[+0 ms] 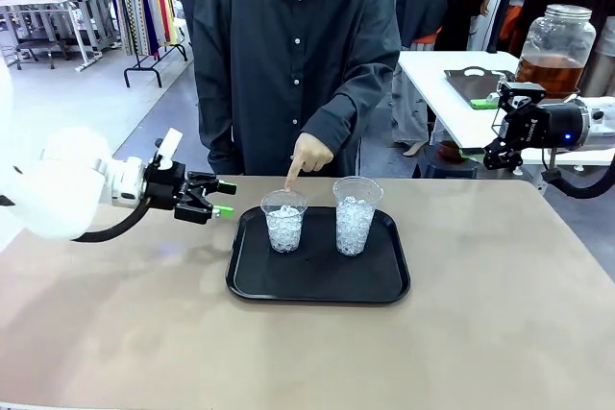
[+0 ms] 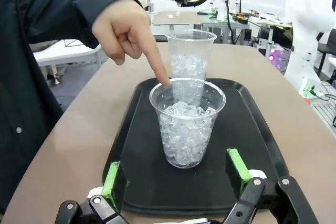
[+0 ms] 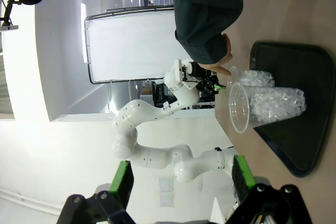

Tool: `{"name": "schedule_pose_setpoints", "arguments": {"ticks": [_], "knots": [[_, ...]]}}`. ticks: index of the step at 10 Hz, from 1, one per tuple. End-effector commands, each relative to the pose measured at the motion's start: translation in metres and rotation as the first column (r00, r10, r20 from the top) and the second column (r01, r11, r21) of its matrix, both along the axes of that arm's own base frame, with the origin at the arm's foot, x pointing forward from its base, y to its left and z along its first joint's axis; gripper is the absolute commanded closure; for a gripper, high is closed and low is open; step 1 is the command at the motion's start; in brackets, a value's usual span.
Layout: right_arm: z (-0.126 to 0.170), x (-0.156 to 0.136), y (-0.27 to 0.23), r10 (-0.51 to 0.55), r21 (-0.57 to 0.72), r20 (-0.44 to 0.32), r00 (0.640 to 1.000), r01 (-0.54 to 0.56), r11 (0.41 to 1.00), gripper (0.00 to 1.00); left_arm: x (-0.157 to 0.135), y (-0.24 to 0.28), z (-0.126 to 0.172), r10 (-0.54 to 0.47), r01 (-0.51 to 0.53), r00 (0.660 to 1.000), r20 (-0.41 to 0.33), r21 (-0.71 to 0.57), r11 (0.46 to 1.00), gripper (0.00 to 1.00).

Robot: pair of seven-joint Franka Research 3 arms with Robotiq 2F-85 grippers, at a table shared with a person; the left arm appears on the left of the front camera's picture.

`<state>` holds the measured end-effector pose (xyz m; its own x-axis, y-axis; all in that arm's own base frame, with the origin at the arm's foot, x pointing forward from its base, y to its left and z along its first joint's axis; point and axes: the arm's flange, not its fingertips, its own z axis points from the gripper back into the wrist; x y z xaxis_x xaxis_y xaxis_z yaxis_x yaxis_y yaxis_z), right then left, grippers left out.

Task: Pour the drink into the iced cup.
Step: Pick up the iced cup indicated by the human and present it to them.

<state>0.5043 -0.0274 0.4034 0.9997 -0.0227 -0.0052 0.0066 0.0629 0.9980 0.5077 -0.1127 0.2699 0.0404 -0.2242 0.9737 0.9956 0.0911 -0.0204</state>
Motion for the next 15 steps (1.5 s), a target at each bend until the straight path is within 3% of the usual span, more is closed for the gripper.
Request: {"name": "schedule_pose_setpoints", "arguments": {"ticks": [1,7,15], "knots": [[0.001,0.0,0.0,-0.001,0.0,0.003,1.0,0.001,1.0,0.0,0.004,-0.011,-0.01,0.0,0.0,1.0,0.016,-0.001,1.0,0.0],[0.001,0.0,0.0,-0.001,0.0,0.003,1.0,0.001,1.0,0.0,0.013,-0.04,-0.032,-0.042,0.043,0.999,0.022,-0.009,0.999,0.0],[0.001,0.0,0.0,-0.001,0.0,0.003,1.0,0.001,1.0,0.0,0.02,-0.071,-0.038,-0.091,0.092,0.996,0.021,-0.015,0.996,0.0]]}}
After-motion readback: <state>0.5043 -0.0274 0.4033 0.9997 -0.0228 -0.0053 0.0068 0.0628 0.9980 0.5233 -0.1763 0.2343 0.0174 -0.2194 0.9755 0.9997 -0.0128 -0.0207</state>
